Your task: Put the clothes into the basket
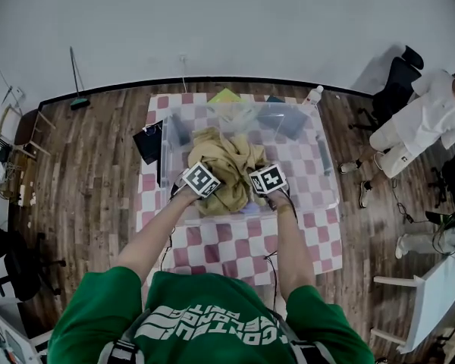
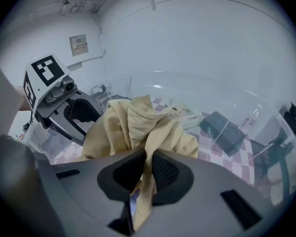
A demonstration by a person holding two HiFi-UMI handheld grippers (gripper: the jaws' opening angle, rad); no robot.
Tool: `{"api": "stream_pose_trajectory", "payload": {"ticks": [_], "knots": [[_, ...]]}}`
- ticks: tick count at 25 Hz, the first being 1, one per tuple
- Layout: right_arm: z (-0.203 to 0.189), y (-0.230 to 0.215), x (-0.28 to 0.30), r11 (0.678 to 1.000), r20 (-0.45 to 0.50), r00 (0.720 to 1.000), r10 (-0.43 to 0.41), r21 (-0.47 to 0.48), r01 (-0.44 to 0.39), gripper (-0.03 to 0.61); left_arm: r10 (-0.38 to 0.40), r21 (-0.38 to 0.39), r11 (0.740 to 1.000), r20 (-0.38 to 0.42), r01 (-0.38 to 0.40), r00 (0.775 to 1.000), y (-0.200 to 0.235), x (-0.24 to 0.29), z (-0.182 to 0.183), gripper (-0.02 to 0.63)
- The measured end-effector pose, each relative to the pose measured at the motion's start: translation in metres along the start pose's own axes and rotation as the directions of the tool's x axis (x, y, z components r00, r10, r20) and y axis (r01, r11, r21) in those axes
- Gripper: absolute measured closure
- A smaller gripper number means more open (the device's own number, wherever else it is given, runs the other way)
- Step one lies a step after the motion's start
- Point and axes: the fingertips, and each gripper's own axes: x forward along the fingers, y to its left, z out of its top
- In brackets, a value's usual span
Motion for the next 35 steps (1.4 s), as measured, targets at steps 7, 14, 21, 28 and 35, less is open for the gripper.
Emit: {"api": "stream_pose_trajectory", "payload": {"ticks": [7,14,21,28,35], "knots": [[0.019,0.003,-0.031,0.995,0.020,0.998,-0.056,-0.087,0.057,0.548,0.106,0.062,0.992,0.051,-0.109,0.993,-0.006,-0.038,0.013,0.390],[0.021,0.020,-0.053,0.989,0.002,0.996,-0.090,-0.114,0.090,0.548,0.126,0.072,0.987,0.204,-0.143,0.971,-0.019,-0.084,0.048,0.390],[0.024,0.028,-0.082,0.988,0.060,0.990,-0.129,-0.079,0.134,0.506,0.102,0.083,0.989,0.248,-0.126,0.964,-0.042,-0.096,0.044,0.390],[0.035,0.049,-0.120,0.988,0.185,0.972,-0.145,-0.031,0.153,0.508,0.062,0.105,0.989,0.342,-0.103,0.938,-0.066,-0.113,0.047,0.390],[0.040,0.083,-0.161,0.988,0.319,0.936,-0.151,0.039,0.146,0.568,0.014,0.127,0.989,0.451,-0.080,0.893,-0.090,-0.145,0.054,0.545]]}}
